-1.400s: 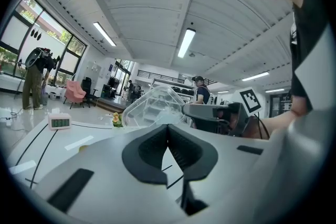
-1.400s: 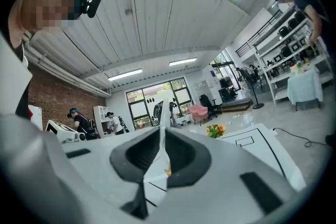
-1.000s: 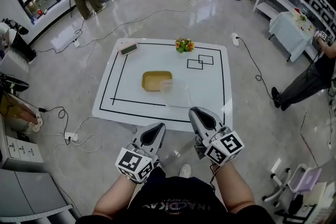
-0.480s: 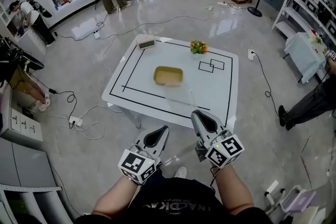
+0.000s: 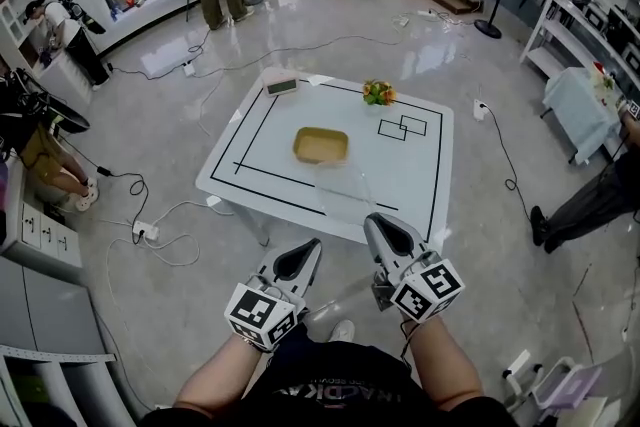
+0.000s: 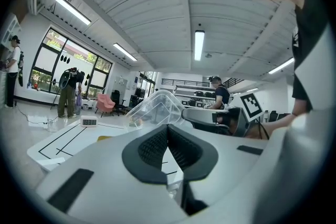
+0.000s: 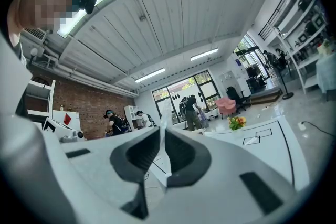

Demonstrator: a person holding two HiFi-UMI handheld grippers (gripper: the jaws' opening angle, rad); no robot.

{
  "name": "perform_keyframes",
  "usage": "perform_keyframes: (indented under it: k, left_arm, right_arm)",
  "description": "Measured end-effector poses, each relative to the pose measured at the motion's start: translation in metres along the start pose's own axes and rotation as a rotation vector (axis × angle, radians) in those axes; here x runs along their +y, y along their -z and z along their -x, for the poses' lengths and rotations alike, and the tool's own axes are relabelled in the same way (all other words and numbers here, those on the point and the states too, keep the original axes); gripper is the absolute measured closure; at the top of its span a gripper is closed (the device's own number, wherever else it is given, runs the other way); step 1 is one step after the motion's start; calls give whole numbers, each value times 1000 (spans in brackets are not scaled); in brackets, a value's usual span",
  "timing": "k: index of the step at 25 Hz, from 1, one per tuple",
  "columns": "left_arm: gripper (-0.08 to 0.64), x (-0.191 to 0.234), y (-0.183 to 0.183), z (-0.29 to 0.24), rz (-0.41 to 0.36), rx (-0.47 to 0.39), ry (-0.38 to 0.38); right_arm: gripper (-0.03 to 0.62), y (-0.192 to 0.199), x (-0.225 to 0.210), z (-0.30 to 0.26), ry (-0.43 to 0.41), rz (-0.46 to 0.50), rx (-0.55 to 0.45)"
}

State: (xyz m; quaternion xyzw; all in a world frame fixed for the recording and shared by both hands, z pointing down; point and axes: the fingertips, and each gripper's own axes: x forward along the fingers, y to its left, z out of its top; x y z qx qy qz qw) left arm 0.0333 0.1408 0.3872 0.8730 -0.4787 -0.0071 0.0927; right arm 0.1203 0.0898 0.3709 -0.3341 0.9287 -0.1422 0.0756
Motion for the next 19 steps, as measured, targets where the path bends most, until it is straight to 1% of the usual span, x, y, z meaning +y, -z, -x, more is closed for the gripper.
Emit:
perform_keyframes:
  k: [19]
  left_arm:
    - [555, 2, -4, 0, 1, 1, 9]
  right_arm:
    - [558, 0, 0, 0, 16, -9, -12]
